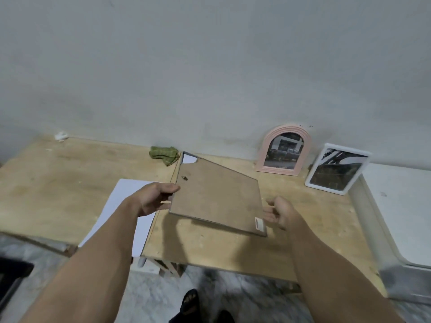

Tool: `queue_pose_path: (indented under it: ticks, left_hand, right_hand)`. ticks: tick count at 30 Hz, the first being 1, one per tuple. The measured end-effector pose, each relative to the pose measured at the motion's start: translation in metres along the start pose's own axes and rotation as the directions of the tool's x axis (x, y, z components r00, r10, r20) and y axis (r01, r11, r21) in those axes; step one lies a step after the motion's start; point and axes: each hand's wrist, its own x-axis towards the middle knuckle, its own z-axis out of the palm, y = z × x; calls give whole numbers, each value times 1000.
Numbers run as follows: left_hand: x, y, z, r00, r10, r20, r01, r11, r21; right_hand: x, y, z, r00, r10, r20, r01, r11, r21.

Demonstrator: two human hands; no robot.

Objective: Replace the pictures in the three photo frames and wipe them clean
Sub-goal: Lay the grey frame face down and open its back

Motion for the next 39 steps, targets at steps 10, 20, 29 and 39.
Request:
queue_pose_path:
  ticks: [10, 20, 29, 39]
  left_hand:
    - [54, -48, -32, 968, -216, 130, 196, 968, 155]
    - [84, -102, -41, 980, -154, -122, 181, 952, 246]
    - [86, -118, -28, 954, 56, -294, 141, 783, 606]
    - [126, -75, 12, 950, 269, -156, -27, 570, 821]
  right_hand:
    - [18, 59, 17, 988, 127, -84, -134, 987, -87]
    - [28, 103, 50, 950, 0, -314, -86, 962, -260]
    - [6, 112, 67, 946, -103, -308, -6, 943, -333]
    - [0, 130, 54, 994, -106, -24, 44, 590, -806]
